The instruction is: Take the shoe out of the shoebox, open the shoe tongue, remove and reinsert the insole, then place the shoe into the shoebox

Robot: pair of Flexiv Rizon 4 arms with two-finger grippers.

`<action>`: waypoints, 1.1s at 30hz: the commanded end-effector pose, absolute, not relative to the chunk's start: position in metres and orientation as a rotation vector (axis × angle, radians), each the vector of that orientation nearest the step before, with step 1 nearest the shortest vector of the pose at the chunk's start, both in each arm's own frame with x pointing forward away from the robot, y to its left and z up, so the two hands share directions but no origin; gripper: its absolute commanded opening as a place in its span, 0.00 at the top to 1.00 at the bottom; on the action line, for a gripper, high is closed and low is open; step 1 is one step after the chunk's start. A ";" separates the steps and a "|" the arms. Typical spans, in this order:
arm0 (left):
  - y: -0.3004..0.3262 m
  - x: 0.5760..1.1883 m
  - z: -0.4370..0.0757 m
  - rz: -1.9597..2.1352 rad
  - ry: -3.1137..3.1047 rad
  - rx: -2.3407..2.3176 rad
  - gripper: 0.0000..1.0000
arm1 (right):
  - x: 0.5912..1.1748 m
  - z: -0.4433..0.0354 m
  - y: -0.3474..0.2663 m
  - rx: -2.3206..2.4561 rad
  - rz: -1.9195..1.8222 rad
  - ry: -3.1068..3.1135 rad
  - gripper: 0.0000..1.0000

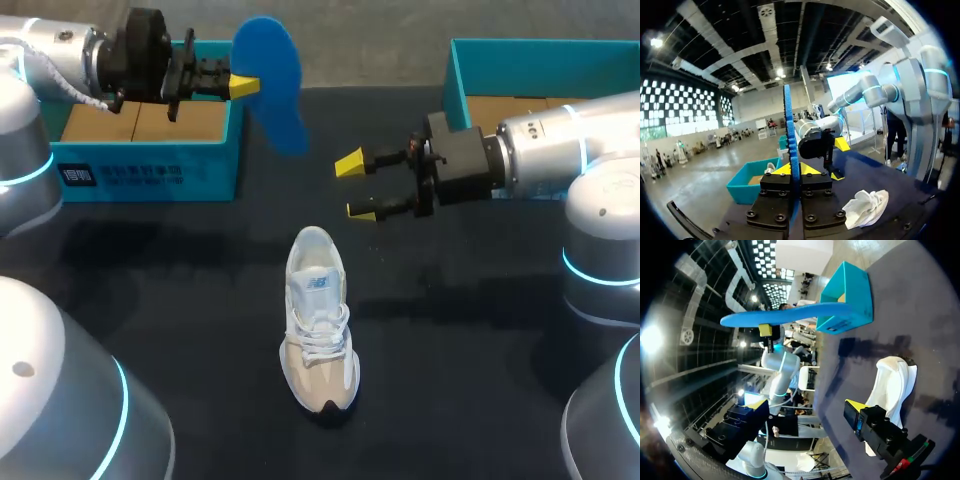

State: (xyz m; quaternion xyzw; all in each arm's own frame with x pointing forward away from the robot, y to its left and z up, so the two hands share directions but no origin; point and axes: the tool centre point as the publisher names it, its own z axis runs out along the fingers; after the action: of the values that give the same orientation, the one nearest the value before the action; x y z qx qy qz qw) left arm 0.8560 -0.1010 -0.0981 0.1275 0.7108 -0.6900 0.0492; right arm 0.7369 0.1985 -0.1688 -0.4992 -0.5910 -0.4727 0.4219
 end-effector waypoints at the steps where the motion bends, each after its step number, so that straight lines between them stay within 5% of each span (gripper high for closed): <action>1: -0.099 0.850 -0.105 -2.026 1.838 0.704 1.00 | 0.737 -0.170 0.201 -1.251 -1.185 -1.479 0.00; 33: -0.098 0.843 -0.102 -1.705 1.486 0.998 1.00 | 0.737 -0.170 0.201 -1.251 -1.185 -1.479 0.00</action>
State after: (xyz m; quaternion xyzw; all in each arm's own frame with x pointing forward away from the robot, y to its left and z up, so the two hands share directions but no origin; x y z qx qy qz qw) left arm 0.8441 -0.0982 -0.1017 0.3822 0.5675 -0.6518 0.3271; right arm 0.7373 0.1989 -0.1693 -0.4989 -0.5907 -0.4730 0.4225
